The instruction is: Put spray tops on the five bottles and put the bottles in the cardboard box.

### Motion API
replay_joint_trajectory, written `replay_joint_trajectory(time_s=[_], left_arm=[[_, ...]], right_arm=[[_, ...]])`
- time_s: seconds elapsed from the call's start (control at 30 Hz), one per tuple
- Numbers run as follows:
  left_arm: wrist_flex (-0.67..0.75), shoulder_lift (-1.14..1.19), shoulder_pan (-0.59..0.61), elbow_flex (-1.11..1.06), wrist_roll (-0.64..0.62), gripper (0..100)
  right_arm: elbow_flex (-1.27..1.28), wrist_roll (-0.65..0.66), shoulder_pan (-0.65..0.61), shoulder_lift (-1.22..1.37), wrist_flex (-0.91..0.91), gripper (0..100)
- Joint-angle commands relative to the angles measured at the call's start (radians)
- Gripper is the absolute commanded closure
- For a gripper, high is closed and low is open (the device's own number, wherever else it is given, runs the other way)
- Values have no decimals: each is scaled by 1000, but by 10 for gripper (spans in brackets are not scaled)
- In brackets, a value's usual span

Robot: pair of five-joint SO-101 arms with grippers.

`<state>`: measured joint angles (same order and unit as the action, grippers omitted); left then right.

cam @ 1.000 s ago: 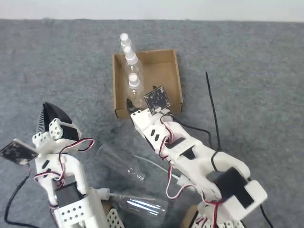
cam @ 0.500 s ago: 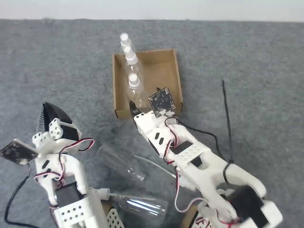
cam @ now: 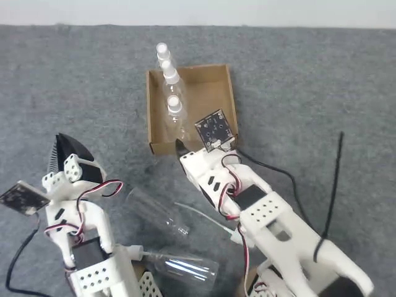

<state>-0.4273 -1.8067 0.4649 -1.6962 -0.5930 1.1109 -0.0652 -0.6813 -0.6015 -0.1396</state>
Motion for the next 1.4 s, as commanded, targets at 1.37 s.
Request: replay_joint_trajectory(time_s=[1.37], left_arm=[[37,-15,109,12,-2,985]], right_arm=[[-77,183,-240,-578,-694,714]])
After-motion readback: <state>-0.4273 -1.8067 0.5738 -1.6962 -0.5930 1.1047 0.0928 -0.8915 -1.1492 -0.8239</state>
